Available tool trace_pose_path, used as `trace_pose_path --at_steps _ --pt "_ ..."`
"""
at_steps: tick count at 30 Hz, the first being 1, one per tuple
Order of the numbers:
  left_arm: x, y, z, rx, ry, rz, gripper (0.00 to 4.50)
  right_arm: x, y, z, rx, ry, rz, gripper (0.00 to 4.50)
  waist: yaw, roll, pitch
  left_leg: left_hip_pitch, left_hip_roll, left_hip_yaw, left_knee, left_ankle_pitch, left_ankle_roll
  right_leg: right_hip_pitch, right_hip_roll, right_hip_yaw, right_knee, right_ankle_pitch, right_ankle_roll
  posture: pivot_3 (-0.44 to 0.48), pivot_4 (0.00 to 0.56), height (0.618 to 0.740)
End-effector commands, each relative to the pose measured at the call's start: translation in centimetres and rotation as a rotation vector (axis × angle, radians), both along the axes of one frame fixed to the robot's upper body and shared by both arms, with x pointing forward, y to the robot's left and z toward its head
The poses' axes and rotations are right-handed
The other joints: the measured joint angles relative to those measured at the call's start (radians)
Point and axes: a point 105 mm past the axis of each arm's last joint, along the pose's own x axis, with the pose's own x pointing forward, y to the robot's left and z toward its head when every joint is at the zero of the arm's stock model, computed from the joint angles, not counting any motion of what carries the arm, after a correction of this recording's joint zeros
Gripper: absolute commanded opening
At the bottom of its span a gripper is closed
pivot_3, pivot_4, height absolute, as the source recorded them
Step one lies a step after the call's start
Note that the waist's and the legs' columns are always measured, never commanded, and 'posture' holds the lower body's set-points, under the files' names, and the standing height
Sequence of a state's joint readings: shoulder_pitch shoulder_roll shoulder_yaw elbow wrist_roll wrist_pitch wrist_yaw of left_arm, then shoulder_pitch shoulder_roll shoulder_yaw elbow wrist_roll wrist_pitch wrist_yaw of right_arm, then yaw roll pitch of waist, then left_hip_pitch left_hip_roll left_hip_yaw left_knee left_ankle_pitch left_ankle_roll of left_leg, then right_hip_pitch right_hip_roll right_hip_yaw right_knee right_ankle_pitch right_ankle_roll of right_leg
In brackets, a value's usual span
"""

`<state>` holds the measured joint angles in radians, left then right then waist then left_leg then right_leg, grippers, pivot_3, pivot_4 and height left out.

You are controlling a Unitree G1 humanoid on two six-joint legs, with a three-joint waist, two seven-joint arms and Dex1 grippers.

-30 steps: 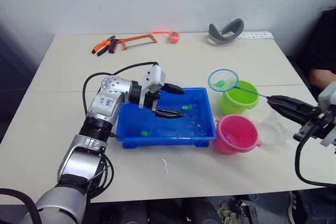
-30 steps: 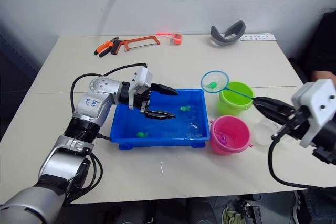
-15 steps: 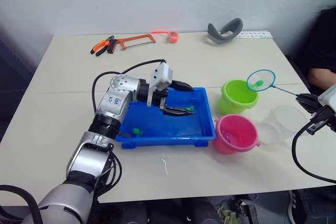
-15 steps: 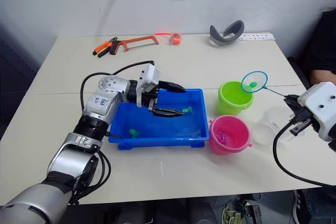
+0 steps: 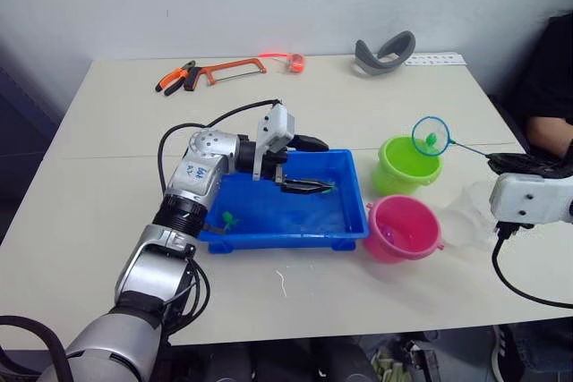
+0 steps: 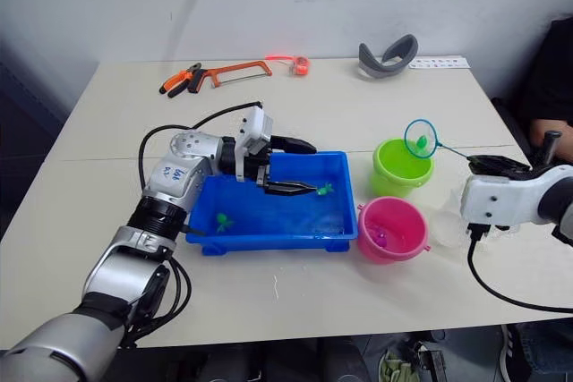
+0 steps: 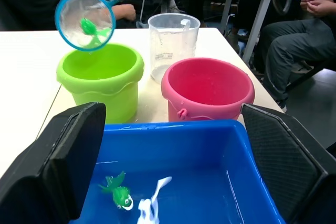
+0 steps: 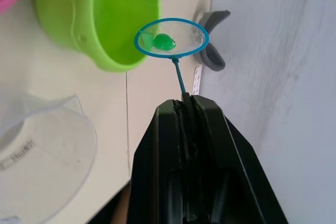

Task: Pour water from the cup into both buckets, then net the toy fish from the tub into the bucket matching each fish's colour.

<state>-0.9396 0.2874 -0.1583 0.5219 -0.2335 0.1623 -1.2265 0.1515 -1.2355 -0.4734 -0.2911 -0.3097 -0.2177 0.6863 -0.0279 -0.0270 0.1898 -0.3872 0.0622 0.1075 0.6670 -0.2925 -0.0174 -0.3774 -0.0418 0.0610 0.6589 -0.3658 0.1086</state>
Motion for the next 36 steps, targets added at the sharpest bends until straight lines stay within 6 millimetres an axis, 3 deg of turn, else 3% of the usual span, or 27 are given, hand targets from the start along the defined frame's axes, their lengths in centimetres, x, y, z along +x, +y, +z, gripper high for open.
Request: trace_pose_path --at_steps 1,6,10,21,25,29,32,36 --pt "0.0 -0.4 1.8 -0.024 -0.063 -0.012 4.47 -0.1 -0.1 0.5 -0.093 -0.046 0.043 0.00 0.000 0.000 0.000 0.000 0.000 0.000 0.000 0.000 0.000 0.000 0.000 0.000 0.000 0.000 0.000 0.000 0.150 0.740" --pt "0.1 -0.3 1.8 -0.017 -0.063 -0.016 4.47 -0.2 -0.3 0.5 -0.249 -0.061 0.099 0.00 0.000 0.000 0.000 0.000 0.000 0.000 0.000 0.000 0.000 0.000 0.000 0.000 0.000 0.000 0.000 0.000 0.150 0.740" --pt "0.3 -0.2 1.8 -0.011 -0.063 -0.015 4.47 -0.3 -0.4 0.2 -0.211 -0.054 0.102 0.00 0.000 0.000 0.000 0.001 0.000 0.001 0.000 0.001 -0.001 0.000 0.000 0.000 0.001 0.000 0.000 0.000 0.150 0.740" --pt "0.3 0.2 1.6 -0.007 -0.066 -0.005 4.47 -0.4 -0.2 1.2 -0.384 -0.101 0.196 0.00 -0.002 0.000 0.000 0.001 0.000 0.001 0.000 0.001 -0.001 0.000 0.000 0.001 0.001 0.000 0.000 0.000 0.150 0.740" --pt "0.3 0.2 1.5 -0.006 -0.065 -0.003 4.47 0.1 -0.7 1.4 -0.283 -0.089 0.170 0.00 -0.002 0.000 0.000 0.001 0.000 0.001 0.000 0.001 -0.001 0.000 0.000 0.001 0.001 0.000 0.000 0.000 0.150 0.740" --pt "0.3 0.9 0.9 0.031 -0.074 0.004 4.47 0.6 -0.8 3.5 0.182 -0.106 0.064 0.00 -0.001 0.000 0.000 0.001 0.001 0.001 0.000 0.001 -0.001 0.000 0.000 0.001 0.001 0.000 0.000 0.000 0.150 0.740" --pt "0.2 1.8 0.2 0.068 -0.074 0.008 4.47 0.7 0.9 4.4 0.398 -0.063 0.082 0.00 -0.004 0.001 0.000 0.002 0.002 0.000 0.001 0.001 -0.001 0.001 0.001 0.001 0.002 0.000 0.000 0.000 0.150 0.740" --pt "-0.2 3.7 -1.0 0.132 -0.056 0.026 4.47 1.0 5.3 4.5 0.396 0.001 0.240 0.00 -0.009 0.002 0.000 0.002 0.003 0.000 0.001 0.001 -0.002 0.000 0.001 0.000 0.003 0.000 0.000 0.000 0.150 0.740"
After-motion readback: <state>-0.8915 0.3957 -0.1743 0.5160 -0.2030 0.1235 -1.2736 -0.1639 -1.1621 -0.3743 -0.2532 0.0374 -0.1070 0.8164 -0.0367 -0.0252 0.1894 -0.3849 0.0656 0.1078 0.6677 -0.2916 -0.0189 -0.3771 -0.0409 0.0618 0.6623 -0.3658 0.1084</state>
